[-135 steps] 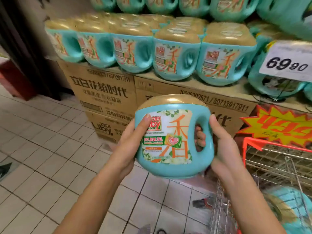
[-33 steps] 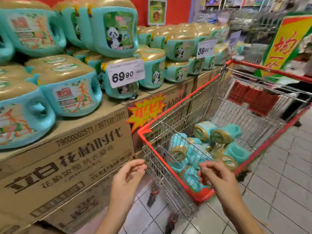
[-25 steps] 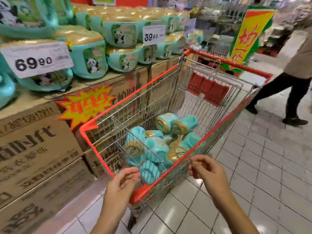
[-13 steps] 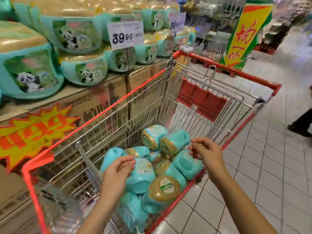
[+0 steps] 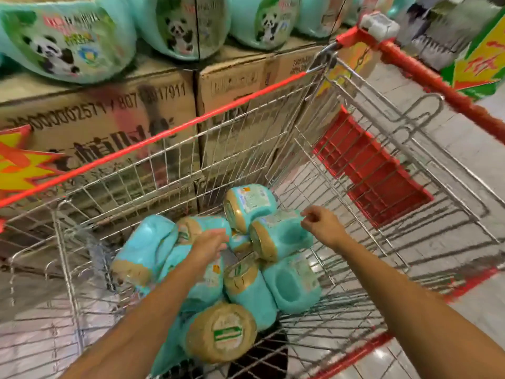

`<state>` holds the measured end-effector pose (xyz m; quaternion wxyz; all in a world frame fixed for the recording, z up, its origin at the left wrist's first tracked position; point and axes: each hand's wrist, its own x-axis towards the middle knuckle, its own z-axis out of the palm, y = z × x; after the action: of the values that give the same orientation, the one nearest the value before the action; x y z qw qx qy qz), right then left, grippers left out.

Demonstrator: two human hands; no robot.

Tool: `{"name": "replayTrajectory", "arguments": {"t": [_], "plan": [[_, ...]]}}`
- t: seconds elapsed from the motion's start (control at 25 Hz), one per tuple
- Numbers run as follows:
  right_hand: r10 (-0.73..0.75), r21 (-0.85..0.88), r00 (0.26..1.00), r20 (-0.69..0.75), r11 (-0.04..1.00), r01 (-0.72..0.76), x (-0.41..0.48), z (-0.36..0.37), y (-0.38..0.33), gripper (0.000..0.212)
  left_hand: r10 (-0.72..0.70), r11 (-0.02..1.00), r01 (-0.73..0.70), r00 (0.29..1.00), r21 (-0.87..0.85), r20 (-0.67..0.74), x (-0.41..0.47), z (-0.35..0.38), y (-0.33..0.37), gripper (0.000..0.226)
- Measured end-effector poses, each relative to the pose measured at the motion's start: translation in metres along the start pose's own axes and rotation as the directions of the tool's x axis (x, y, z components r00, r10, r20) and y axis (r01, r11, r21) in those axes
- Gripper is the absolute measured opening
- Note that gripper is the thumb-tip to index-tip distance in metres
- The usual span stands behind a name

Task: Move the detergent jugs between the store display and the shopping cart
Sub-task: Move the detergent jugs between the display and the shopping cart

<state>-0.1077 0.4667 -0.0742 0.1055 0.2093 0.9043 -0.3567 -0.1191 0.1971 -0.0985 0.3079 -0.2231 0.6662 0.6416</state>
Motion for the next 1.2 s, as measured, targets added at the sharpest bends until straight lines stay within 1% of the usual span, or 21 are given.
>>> {"name": "replayTrajectory", "arguments": {"t": [0.08, 0.12, 0.2, 0.24, 0.28, 0.32, 0.36, 0.44, 0.52, 0.6, 0.68, 0.76, 0.8, 0.84, 0.88, 0.92, 0.96, 1.04, 1.12, 1.16, 1.2], "plan": [[-0.082, -0.124, 0.98, 0.179, 0.987, 0.105, 0.029, 0.012, 0.018, 0.025, -0.074, 0.996, 0.073, 0.997, 0.056, 0.004, 0.017, 0.025, -0.021, 0.023], [-0.116, -0.173, 0.955, 0.273, 0.97, 0.168, 0.039, 0.019, 0.027, 0.028, -0.104, 0.993, 0.103, 0.995, 0.062, -0.001, 0.024, 0.038, -0.03, 0.028], [-0.166, -0.296, 0.87, 0.464, 0.897, 0.329, 0.057, 0.031, 0.048, 0.04, -0.174, 0.984, 0.174, 0.985, -0.034, 0.0, 0.037, 0.064, -0.051, 0.034], [-0.187, -0.365, 0.824, 0.534, 0.829, 0.424, 0.063, 0.036, 0.056, 0.044, -0.218, 0.97, 0.217, 0.976, -0.107, 0.003, 0.04, 0.076, -0.058, 0.035], [-0.217, -0.417, 0.779, 0.589, 0.744, 0.522, 0.067, 0.04, 0.064, 0.044, -0.249, 0.956, 0.247, 0.968, -0.155, 0.007, 0.042, 0.086, -0.063, 0.034], [-0.25, -0.446, 0.736, 0.629, 0.659, 0.606, 0.069, 0.043, 0.07, 0.042, -0.269, 0.951, 0.267, 0.963, -0.156, 0.007, 0.045, 0.095, -0.069, 0.028], [-0.272, -0.451, 0.7, 0.66, 0.602, 0.659, 0.07, 0.048, 0.076, 0.039, -0.274, 0.949, 0.269, 0.962, -0.161, -0.008, 0.047, 0.102, -0.075, 0.018], [-0.281, -0.44, 0.681, 0.676, 0.586, 0.68, 0.067, 0.056, 0.082, 0.035, -0.262, 0.956, 0.25, 0.963, -0.152, -0.058, 0.046, 0.109, -0.082, 0.014], [-0.292, -0.438, 0.706, 0.645, 0.616, 0.655, 0.067, 0.062, 0.082, 0.032, -0.217, 0.965, 0.207, 0.975, -0.16, -0.049, 0.047, 0.113, -0.083, 0.019], [-0.29, -0.358, 0.749, 0.596, 0.739, 0.571, 0.069, 0.058, 0.072, 0.032, -0.129, 0.973, 0.121, 0.991, -0.198, -0.028, 0.048, 0.116, -0.078, 0.028], [-0.256, -0.261, 0.795, 0.55, 0.852, 0.454, 0.072, 0.042, 0.053, 0.034, -0.036, 0.956, 0.017, 0.997, -0.294, -0.061, 0.048, 0.116, -0.067, 0.033], [-0.267, -0.214, 0.804, 0.531, 0.876, 0.432, 0.068, 0.023, 0.035, 0.032, 0.019, 0.934, -0.058, 0.993, -0.351, -0.113, 0.044, 0.108, -0.056, 0.033], [-0.274, -0.158, 0.81, 0.52, 0.9, 0.406, 0.062, 0.014, 0.028, 0.029, 0.027, 0.927, -0.078, 0.99, -0.367, -0.141, 0.042, 0.102, -0.05, 0.032], [-0.268, -0.049, 0.82, 0.506, 0.94, 0.337, 0.054, 0.005, 0.021, 0.027, 0.013, 0.922, -0.079, 0.985, -0.38, -0.173, 0.04, 0.095, -0.047, 0.032], [-0.257, 0.107, 0.831, 0.493, 0.966, 0.235, 0.045, -0.004, 0.014, 0.026, -0.001, 0.912, -0.076, 0.982, -0.404, -0.188, 0.036, 0.089, -0.047, 0.033], [-0.25, 0.263, 0.84, 0.482, 0.956, 0.133, 0.036, -0.013, 0.008, 0.026, -0.022, 0.885, -0.054, 0.987, -0.462, -0.158, 0.031, 0.083, -0.048, 0.034], [-0.259, 0.397, 0.841, 0.475, 0.916, 0.057, 0.028, -0.021, 0.003, 0.028, -0.046, 0.839, -0.011, 0.995, -0.544, -0.091, 0.023, 0.08, -0.049, 0.036], [-0.286, 0.593, 0.819, 0.497, 0.801, -0.08, 0.017, -0.033, -0.006, 0.03, -0.066, 0.707, 0.087, 0.996, -0.702, 0.058, 0.009, 0.08, -0.051, 0.042], [-0.288, 0.681, 0.805, 0.519, 0.708, -0.186, 0.008, -0.036, -0.015, 0.03, -0.018, 0.61, 0.111, 0.992, -0.784, 0.126, -0.002, 0.082, -0.047, 0.054], [-0.281, 0.699, 0.809, 0.516, 0.685, -0.208, 0.004, -0.034, -0.019, 0.03, 0.004, 0.599, 0.102, 0.991, -0.794, 0.13, -0.007, 0.082, -0.042, 0.057], [-0.26, 0.708, 0.822, 0.507, 0.67, -0.225, 0.0, -0.032, -0.023, 0.029, 0.013, 0.616, 0.084, 0.993, -0.783, 0.117, -0.013, 0.081, -0.036, 0.057]]}}
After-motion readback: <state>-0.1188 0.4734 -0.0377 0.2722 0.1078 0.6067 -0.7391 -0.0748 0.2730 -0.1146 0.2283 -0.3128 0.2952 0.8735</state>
